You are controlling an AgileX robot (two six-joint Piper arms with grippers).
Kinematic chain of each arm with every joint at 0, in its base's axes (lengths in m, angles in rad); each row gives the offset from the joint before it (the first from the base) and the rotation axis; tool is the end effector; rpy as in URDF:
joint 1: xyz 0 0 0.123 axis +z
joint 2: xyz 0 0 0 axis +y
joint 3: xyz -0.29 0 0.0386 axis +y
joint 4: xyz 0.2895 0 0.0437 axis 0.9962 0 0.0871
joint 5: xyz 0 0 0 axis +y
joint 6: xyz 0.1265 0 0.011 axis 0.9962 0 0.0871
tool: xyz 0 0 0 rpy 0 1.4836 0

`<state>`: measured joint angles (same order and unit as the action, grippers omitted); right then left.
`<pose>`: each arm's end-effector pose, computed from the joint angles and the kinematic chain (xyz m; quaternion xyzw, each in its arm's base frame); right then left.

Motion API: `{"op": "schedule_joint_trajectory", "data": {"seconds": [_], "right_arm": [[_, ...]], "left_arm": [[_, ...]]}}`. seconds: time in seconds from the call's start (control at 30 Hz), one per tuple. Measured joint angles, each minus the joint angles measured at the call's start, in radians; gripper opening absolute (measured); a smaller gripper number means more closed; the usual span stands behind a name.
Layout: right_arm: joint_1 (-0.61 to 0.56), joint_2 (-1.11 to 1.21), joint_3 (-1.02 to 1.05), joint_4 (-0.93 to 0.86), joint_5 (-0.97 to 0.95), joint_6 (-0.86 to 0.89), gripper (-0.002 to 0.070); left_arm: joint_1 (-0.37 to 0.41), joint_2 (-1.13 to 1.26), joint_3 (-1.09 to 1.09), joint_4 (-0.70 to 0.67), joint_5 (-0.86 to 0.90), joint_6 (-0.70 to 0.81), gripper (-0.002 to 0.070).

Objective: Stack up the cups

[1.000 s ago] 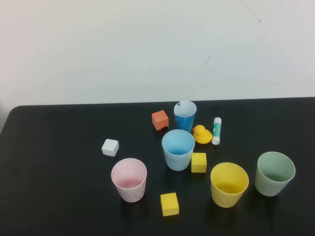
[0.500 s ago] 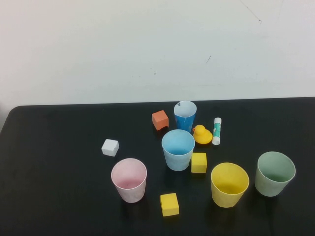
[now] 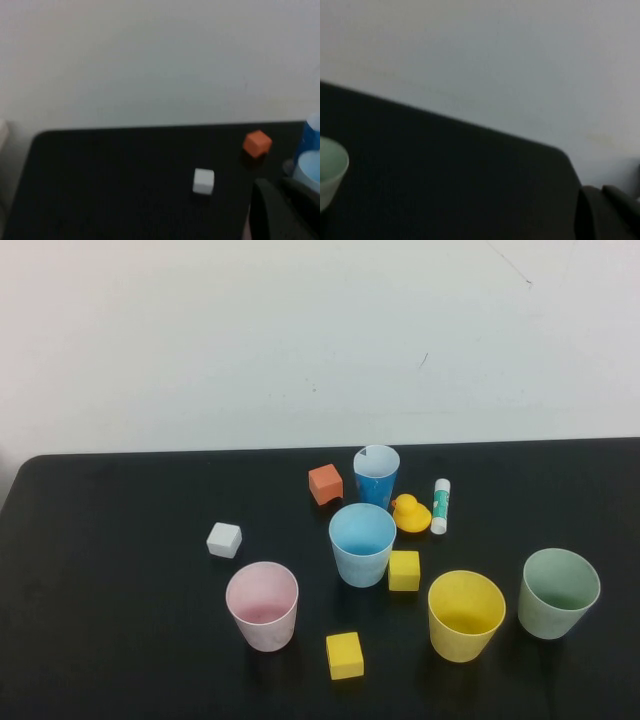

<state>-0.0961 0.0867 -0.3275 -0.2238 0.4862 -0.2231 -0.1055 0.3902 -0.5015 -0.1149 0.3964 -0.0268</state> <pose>0.1083 -0.0237 0.2794 -0.0891 0.7519 -0.2050 0.6203 0.1523 -0.0218 0.3199 0.0035 0.7727 -0.0924 0.6280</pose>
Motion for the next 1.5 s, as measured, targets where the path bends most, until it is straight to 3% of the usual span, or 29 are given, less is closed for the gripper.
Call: {"op": "schedule_joint_trajectory", "data": {"seconds": [0.1,0.33,0.5,0.67,0.77,0.97,1.07,1.37,1.43,1.5], "right_arm": [[0.0,0.068,0.0,0.002,0.068,-0.053,-0.0003],[0.0,0.146,0.0,0.112,0.078,-0.178,-0.0003],[0.002,0.148,0.0,0.135,0.078,-0.209,-0.0003],[0.002,0.148,0.0,0.151,0.071,-0.214,-0.0003],[0.002,0.148,0.0,0.153,0.069,-0.214,-0.0003],[0.002,0.148,0.0,0.153,0.068,-0.215,-0.0003],[0.002,0.148,0.0,0.153,0.068,-0.216,-0.0003],[0.002,0.148,0.0,0.153,0.068,-0.216,-0.0003],[0.002,0.148,0.0,0.153,0.068,-0.216,-0.0003],[0.002,0.148,0.0,0.153,0.068,-0.216,-0.0003]], "left_arm": [[0.0,0.137,-0.045,-0.12,0.057,0.102,-0.0001],[0.0,0.484,-0.163,-0.423,0.154,0.498,0.0],[-0.025,0.728,-0.269,-0.492,0.211,0.673,-0.0001],[-0.122,0.91,-0.346,-0.485,0.16,0.694,0.0],[-0.168,1.0,-0.391,-0.485,0.124,0.703,0.0049],[-0.191,1.189,-0.477,-0.484,0.086,0.718,0.0352],[-0.191,1.279,-0.516,-0.472,0.058,0.72,0.0424],[-0.191,1.515,-0.586,-0.462,0.007,0.718,0.0446],[-0.191,1.55,-0.593,-0.462,0.007,0.716,0.0408],[-0.191,1.563,-0.596,-0.462,0.011,0.716,0.0322]]}}
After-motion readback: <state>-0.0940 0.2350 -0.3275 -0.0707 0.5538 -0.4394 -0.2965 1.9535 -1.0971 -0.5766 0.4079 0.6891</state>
